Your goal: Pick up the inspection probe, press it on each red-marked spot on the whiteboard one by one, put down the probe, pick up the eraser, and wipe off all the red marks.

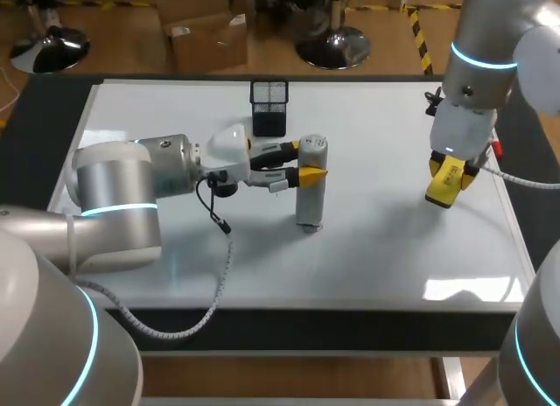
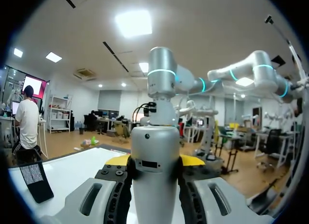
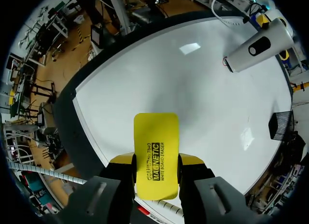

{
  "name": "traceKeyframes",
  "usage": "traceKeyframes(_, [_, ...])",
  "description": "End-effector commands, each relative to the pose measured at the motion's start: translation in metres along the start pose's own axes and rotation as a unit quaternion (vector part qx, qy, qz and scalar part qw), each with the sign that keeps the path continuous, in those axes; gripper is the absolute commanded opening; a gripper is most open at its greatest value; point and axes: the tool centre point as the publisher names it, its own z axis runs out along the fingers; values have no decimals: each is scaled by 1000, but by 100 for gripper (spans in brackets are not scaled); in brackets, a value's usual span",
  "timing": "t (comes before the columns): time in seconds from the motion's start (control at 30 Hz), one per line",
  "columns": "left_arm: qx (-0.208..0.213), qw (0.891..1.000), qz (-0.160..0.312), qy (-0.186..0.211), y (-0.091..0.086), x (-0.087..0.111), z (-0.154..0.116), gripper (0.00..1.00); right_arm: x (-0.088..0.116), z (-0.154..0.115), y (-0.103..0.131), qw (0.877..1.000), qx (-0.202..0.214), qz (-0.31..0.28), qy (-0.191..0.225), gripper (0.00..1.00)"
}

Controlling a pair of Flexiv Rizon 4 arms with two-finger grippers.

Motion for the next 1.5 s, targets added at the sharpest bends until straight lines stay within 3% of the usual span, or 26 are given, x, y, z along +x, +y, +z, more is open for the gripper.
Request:
traceKeyframes(0.03, [3, 1000, 1, -1, 2, 5, -3, 0, 1, 0, 0, 1000, 1, -1, 1, 0])
traceKeyframes(0.6, [-1, 1000, 4, -1, 9, 10, -1, 0, 1, 0, 0, 1000, 1, -1, 1, 0])
traceKeyframes(1.17, [3, 1000, 10, 10, 3, 11, -1, 0, 1, 0, 0, 1000, 1, -1, 1, 0])
traceKeyframes(1.33, [5, 999, 11, 39, -6, 11, 2, 0, 1, 0, 0, 1000, 1, -1, 1, 0])
traceKeyframes(1.5, [-2, 995, 14, 98, -19, 4, 2, 0, 1, 0, 0, 1000, 1, -1, 1, 0])
